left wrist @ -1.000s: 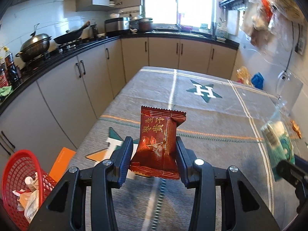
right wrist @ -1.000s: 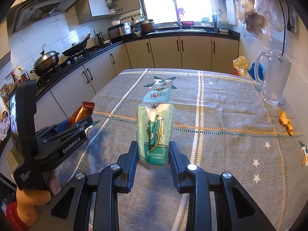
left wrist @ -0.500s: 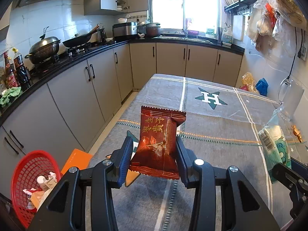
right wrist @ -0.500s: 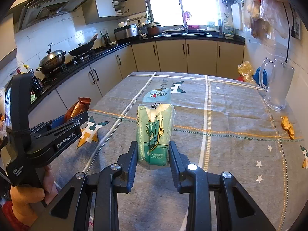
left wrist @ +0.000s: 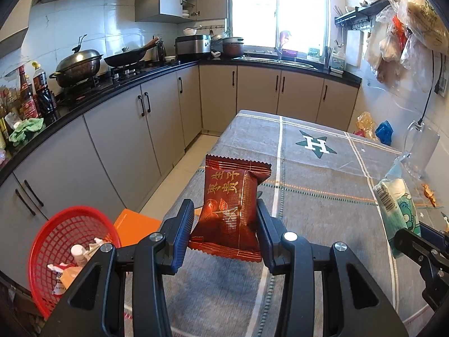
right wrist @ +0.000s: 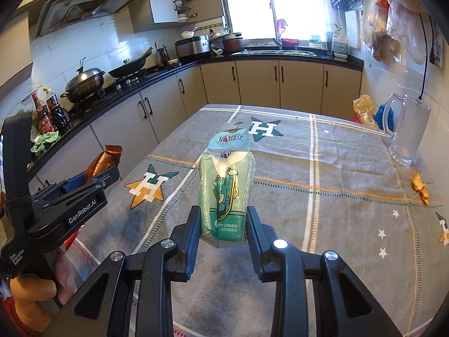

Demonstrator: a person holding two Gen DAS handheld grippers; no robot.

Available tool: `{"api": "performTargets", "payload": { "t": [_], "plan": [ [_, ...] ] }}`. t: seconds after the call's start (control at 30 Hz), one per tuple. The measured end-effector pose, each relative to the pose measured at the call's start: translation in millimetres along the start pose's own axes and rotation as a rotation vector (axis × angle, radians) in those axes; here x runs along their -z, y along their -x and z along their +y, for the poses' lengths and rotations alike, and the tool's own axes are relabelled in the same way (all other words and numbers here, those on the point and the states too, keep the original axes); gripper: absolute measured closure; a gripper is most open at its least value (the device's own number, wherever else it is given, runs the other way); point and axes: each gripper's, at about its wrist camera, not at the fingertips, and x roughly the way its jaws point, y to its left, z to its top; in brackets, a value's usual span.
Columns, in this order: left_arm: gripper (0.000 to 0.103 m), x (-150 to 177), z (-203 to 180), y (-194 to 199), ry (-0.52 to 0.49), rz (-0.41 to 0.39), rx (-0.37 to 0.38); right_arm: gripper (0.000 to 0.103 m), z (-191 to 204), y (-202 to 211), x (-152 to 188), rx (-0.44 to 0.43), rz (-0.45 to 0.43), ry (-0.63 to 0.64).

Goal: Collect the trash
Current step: 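Carry the red wrapper and teal tissue pack over the red basket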

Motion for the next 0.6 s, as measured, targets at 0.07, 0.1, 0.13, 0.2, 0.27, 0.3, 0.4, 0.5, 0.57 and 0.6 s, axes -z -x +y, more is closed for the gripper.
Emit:
{"api": "performTargets", "payload": {
  "t": [0.07,0.1,0.13,0.2,0.27,0.3,0.4,0.5,0.57,0.6],
  "plan": [
    [0.061,4.5,2.6,3.6,0.001,0.002,0.002,0.069,4.3,2.4,2.4,0.0,0.002,0.007],
    [0.061,6.5,4.2,5.4,0.004,0.002,0.003,0.069,6.1,3.6,3.6,0.0,0.003,0.009],
    [0.061,8.5,6.3,7.4,0.007,0.002,0.002,0.069,7.4,4.6,4.4,0.001,0.004,0.009],
    [0.061,11.8,10.5,10.7,0.013,0.007,0.004,0.069,10.7,7.1,6.4,0.0,0.005,0.01],
    [0.061,15.1,14.1,14.1,0.018,0.007,0.001,0.069,12.4,8.2,7.4,0.001,0.005,0.013],
    [0.061,16.0,15.7,15.0,0.018,0.008,0.001,0.069,14.2,9.2,8.2,0.001,0.005,0.016],
    [0.061,20.9,21.9,20.4,0.019,0.008,-0.004,0.068,21.6,13.0,10.5,0.005,0.004,0.03],
    [0.061,26.3,28.0,23.8,0.029,0.008,-0.007,0.068,27.2,15.8,11.8,0.004,0.002,0.04],
    [0.061,30.3,32.4,27.2,0.028,0.007,-0.015,0.068,32.3,16.9,12.8,0.004,0.001,0.047],
    [0.061,32.3,34.6,29.0,0.029,0.006,-0.017,0.068,35.1,17.3,13.2,0.002,0.002,0.051]
  ]
}}
